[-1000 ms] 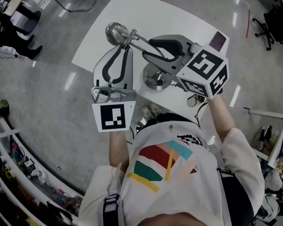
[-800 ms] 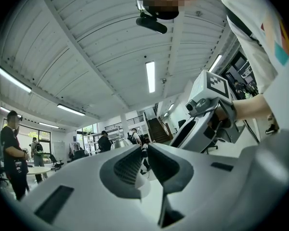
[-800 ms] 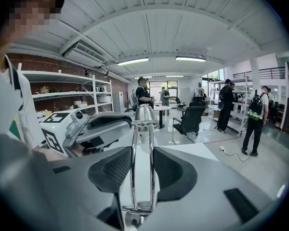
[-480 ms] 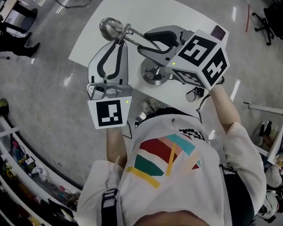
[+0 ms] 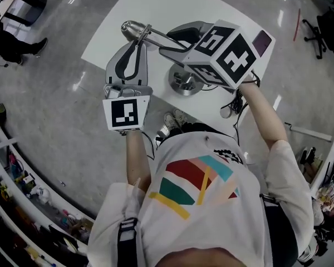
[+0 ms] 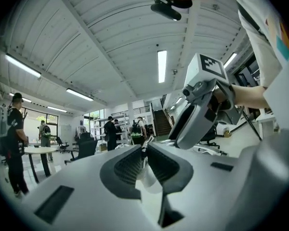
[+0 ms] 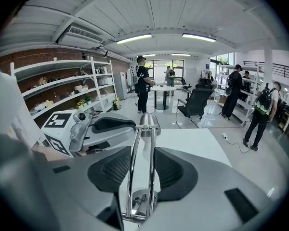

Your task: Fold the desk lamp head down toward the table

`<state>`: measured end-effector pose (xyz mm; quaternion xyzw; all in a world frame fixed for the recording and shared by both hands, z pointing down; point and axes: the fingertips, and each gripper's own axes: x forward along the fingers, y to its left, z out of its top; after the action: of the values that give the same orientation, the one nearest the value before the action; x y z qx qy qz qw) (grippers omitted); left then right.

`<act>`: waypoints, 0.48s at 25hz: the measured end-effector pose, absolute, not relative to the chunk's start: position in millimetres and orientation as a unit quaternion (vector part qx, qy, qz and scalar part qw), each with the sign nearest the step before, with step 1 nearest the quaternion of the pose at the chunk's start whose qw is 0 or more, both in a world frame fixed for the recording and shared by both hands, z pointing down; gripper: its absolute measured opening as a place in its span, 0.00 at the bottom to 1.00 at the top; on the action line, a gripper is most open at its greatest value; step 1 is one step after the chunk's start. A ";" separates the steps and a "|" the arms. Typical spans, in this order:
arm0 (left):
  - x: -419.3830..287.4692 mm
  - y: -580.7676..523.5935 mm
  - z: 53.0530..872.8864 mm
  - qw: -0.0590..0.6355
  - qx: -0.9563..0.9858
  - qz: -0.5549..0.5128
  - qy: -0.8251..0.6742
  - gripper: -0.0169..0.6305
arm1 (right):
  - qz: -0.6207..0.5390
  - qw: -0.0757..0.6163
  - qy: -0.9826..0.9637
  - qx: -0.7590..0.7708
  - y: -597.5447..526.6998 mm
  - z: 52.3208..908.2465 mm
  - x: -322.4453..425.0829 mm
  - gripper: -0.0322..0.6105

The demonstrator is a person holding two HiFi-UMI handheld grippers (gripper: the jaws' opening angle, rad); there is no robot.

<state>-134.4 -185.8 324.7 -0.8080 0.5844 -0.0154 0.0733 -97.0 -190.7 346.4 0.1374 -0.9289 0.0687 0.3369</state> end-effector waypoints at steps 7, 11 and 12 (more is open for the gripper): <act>-145.6 -195.1 408.2 -0.012 -0.805 -0.096 0.585 0.16 | 0.113 0.428 -0.890 0.108 -198.6 394.5 -113.3 0.30; -145.2 -200.6 436.3 -0.023 -0.805 -0.125 0.579 0.16 | 0.141 0.459 -0.873 0.085 -205.3 413.7 -121.6 0.30; -145.2 -201.1 438.8 -0.024 -0.805 -0.130 0.579 0.16 | 0.140 0.466 -0.870 0.082 -205.7 415.3 -122.9 0.30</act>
<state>-145.2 -201.1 438.8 -0.8047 0.5788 -0.1302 -0.0238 -122.9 -205.7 415.3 0.0817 -0.8697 0.1403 0.4662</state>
